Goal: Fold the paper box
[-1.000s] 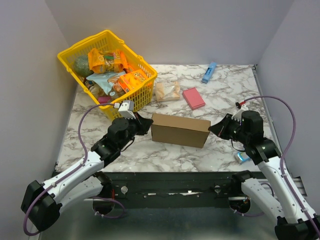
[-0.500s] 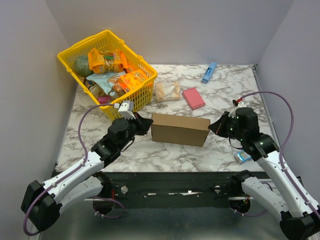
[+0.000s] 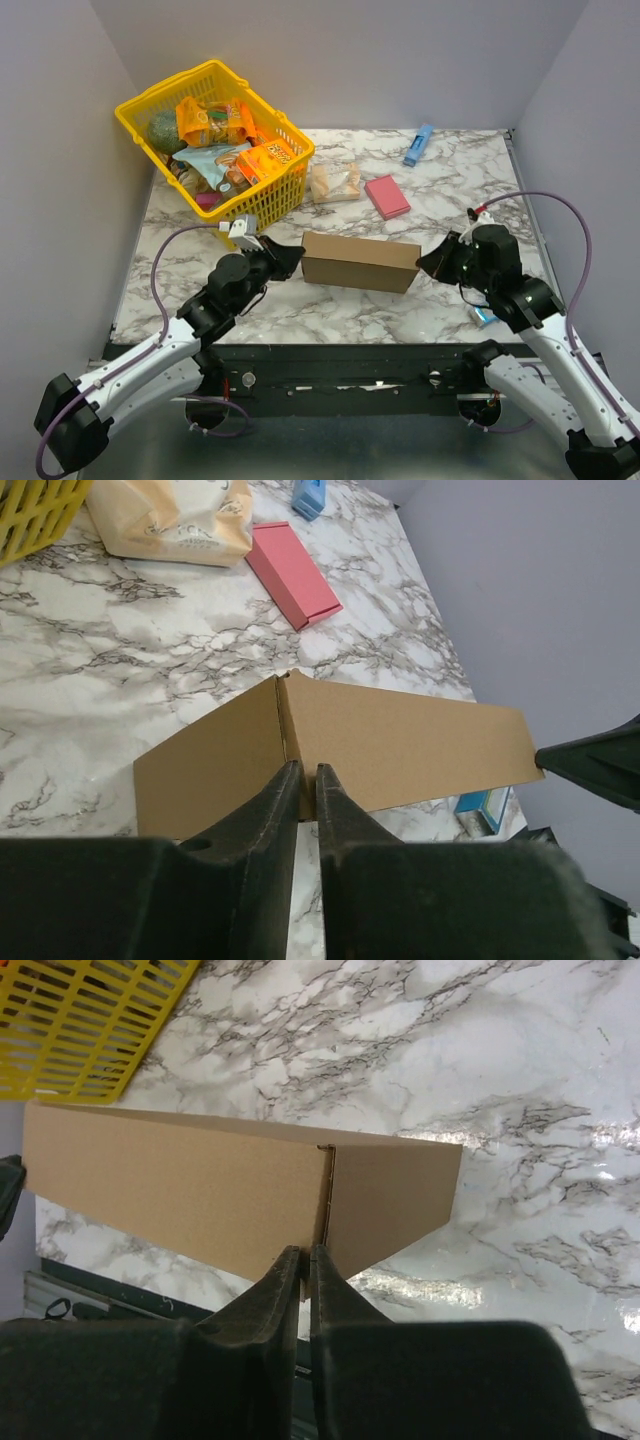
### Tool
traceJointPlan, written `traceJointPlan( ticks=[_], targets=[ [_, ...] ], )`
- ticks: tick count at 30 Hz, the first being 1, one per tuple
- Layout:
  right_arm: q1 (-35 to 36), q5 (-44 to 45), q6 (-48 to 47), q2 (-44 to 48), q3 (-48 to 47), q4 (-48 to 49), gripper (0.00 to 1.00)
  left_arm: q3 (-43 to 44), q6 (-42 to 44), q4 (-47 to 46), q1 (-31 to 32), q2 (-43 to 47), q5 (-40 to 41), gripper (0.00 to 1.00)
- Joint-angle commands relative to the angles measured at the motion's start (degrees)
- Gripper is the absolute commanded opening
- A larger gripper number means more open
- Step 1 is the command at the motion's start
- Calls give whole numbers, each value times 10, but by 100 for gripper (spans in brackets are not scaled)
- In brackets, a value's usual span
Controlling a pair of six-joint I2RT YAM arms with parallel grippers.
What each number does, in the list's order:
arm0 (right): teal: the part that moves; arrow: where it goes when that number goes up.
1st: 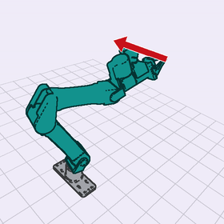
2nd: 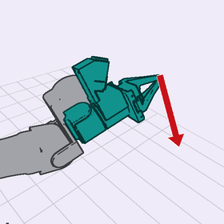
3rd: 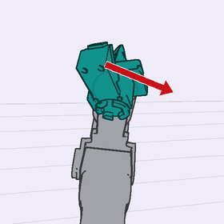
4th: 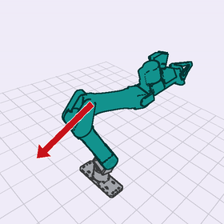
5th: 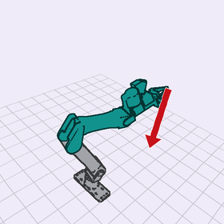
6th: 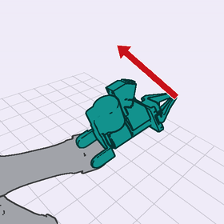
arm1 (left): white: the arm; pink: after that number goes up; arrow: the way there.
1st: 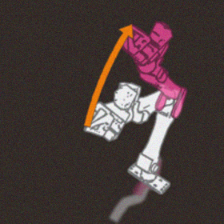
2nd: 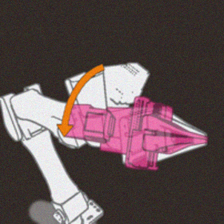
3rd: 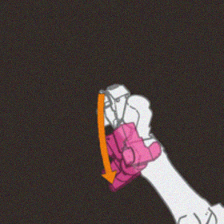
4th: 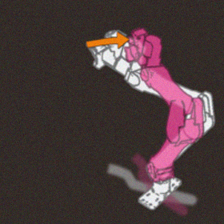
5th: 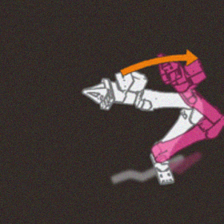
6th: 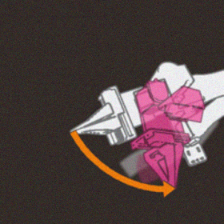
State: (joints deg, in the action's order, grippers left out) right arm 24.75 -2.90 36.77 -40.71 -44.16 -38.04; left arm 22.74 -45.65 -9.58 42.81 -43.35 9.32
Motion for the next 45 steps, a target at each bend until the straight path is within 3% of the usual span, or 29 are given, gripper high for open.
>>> traceJointPlan(
  ticks=[1, 4, 9, 13, 19, 24, 26, 29, 34, 38, 45],
  targets=[
    [6, -34, -1, 24, 43, -154, 25, -81, -31, 232, 33, -17, -16, 31],
    [7, -41, -3, 45, 25, -161, 37, -81, -33, 250, 35, 5, -14, 38],
    [7, -62, -1, 55, 15, -160, 47, -81, -32, 275, 35, 51, -18, 49],
    [6, -72, -1, 56, 13, -153, 56, -77, -23, 284, 36, 77, -33, 67],
    [6, -42, -21, 60, -12, -172, 65, -46, -6, 307, 34, 120, -49, 86],
    [6, -62, -15, 46, 21, -142, 65, -59, -12, 280, 34, 115, -56, 87],
    [6, -79, -3, 47, 46, -106, 71, -66, -8, 244, 34, 108, -63, 86],
    [6, -92, 19, 49, 88, -58, 71, -82, -5, 175, 34, 86, -74, 79],
    [6, -103, 54, 34, 119, 9, 71, -79, 7, 62, 34, -43, -126, 67],
    [6, -91, 55, 19, 96, 37, 71, -86, -15, -34, 54, -129, -172, 66],
    [6, -58, 33, 5, 50, 37, 72, -54, -33, -147, 92, -263, -175, 69]
  ],
)
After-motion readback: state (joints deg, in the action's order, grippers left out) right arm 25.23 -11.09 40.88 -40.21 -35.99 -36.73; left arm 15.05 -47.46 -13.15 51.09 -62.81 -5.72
